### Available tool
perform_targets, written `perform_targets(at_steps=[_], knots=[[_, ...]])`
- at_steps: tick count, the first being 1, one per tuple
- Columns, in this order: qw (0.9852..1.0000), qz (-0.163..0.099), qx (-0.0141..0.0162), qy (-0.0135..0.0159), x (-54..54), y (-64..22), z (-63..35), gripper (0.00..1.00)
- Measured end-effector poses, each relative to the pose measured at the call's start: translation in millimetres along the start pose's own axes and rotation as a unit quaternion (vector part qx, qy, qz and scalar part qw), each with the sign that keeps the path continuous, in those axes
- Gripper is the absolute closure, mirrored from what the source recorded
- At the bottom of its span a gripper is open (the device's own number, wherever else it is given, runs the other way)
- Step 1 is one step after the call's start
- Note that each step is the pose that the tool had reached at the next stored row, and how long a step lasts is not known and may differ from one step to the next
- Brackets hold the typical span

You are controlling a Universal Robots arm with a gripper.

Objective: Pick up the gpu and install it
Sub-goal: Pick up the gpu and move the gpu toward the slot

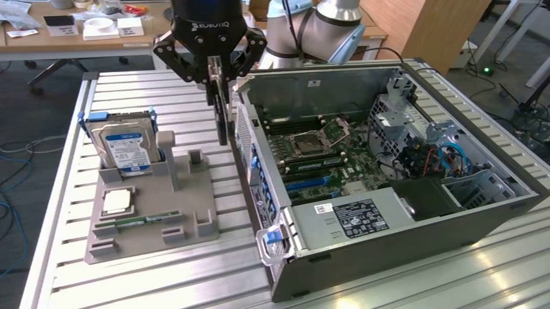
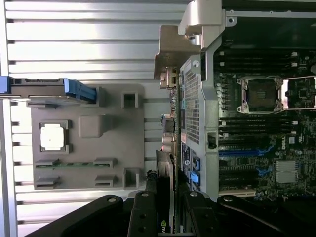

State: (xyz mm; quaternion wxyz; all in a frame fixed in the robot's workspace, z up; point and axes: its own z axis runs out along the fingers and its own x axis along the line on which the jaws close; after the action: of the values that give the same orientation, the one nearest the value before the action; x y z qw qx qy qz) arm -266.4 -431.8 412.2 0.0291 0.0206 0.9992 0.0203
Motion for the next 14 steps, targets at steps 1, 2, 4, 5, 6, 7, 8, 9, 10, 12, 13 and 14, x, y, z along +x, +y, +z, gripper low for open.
perform_targets(at_steps=[1, 2, 4, 5, 6, 7, 8, 9, 10, 12, 13, 14], knots=[[1.0000, 0.000, 0.0000, 0.0000, -1.3, 0.3, 0.0, 0.74], [1.0000, 0.000, 0.0001, 0.0000, -2.8, 0.7, 0.1, 0.74], [1.0000, 0.000, 0.0000, 0.0000, -6.4, 1.5, 0.4, 0.74], [1.0000, 0.000, 0.0001, 0.0000, -8.2, 1.9, 0.5, 0.74], [1.0000, 0.000, 0.0000, 0.0000, -10.0, 2.3, 0.6, 0.74], [1.0000, 0.000, 0.0000, 0.0000, -11.8, 2.7, 0.8, 0.74], [1.0000, 0.000, 0.0000, 0.0000, -13.8, 3.1, 0.9, 0.74], [1.0000, 0.000, 0.0000, 0.0000, -16.2, 3.5, 1.1, 0.74], [1.0000, 0.000, 0.0000, 0.0000, -18.8, 3.9, 1.3, 0.74], [1.0000, 0.000, 0.0001, 0.0001, -24.6, 4.8, 1.5, 0.74], [1.0000, 0.000, 0.0000, 0.0001, -27.3, 5.2, 1.7, 0.74], [1.0000, 0.000, 0.0001, 0.0001, -30.0, 5.7, 1.9, 0.74]])
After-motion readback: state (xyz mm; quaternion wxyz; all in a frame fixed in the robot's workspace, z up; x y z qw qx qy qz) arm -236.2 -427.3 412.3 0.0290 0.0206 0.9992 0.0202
